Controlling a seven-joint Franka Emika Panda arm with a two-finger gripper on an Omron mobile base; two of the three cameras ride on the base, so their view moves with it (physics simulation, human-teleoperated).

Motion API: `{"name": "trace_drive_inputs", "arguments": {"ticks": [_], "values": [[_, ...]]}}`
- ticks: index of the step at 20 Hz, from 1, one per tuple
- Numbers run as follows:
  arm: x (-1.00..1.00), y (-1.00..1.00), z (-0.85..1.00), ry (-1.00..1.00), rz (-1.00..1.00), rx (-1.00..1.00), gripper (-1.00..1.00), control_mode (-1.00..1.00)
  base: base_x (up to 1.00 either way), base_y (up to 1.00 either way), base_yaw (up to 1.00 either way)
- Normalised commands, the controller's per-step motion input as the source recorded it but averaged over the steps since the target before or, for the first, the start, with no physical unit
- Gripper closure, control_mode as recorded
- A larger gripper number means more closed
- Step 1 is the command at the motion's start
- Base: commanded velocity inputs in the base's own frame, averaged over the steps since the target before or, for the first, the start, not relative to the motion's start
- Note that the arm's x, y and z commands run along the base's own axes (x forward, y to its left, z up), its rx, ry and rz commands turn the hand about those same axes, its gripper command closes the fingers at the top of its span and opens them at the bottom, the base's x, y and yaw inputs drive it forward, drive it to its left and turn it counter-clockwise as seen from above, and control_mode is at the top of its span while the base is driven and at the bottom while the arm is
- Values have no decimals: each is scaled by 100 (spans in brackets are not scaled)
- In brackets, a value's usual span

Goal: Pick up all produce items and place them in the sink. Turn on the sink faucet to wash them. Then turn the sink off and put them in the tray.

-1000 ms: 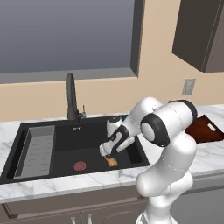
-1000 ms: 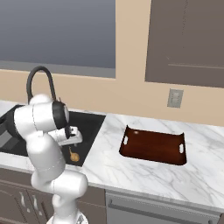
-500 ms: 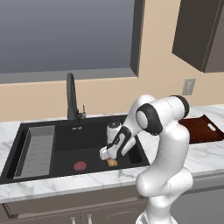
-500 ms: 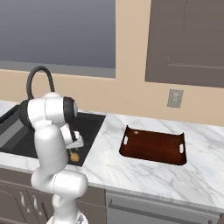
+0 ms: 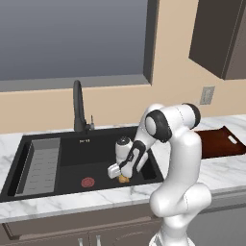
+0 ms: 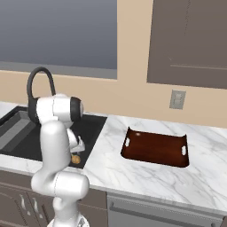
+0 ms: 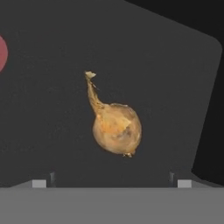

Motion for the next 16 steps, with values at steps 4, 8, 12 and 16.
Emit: {"name": "trace_drive_inputs", "arguments": {"ticks": [4,8,12,16], "values": [[14,11,-22,0,0,0,-100,-100,0,0,0],[18,7,-21,0,0,0,-100,-100,0,0,0],[19,5,-20,0,0,0,-100,-100,0,0,0],[17,1,-16,-4,0,0,-100,-100,0,0,0]]}}
